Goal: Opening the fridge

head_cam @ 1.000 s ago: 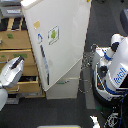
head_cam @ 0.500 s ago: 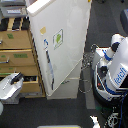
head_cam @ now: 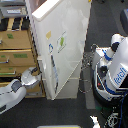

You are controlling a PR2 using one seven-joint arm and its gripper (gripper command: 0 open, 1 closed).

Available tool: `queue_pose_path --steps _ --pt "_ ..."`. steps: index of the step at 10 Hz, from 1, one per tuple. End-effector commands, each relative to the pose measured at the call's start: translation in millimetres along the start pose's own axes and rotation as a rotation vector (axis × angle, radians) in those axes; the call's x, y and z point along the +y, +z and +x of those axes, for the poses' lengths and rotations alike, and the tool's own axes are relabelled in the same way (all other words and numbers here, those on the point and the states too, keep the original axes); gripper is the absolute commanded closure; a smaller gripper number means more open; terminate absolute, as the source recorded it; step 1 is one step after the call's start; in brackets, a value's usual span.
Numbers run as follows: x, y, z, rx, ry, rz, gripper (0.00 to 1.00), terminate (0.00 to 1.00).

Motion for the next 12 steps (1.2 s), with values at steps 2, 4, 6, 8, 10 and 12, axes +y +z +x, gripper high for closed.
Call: queue_pose_path --steps 2,4,6,8,10,12 --pt "-418.2 157.6 63.5 -0.239 -0.451 0.067 0.00 0.00" --pt "-510.3 267.7 -67.8 -0.394 -0.666 0.012 0.00 0.00" --pt "-496.2 264.1 -82.7 -0.399 -0.658 0.013 0.00 0.00" --pt "-428.8 219.6 -68.4 -0.342 -0.519 0.022 0.00 0.00" --pt "-337.6 130.6 -71.7 -0.211 -0.350 0.017 0.00 0.00" --pt "-297.8 97.0 -84.0 -0.173 -0.276 0.009 0.00 0.00"
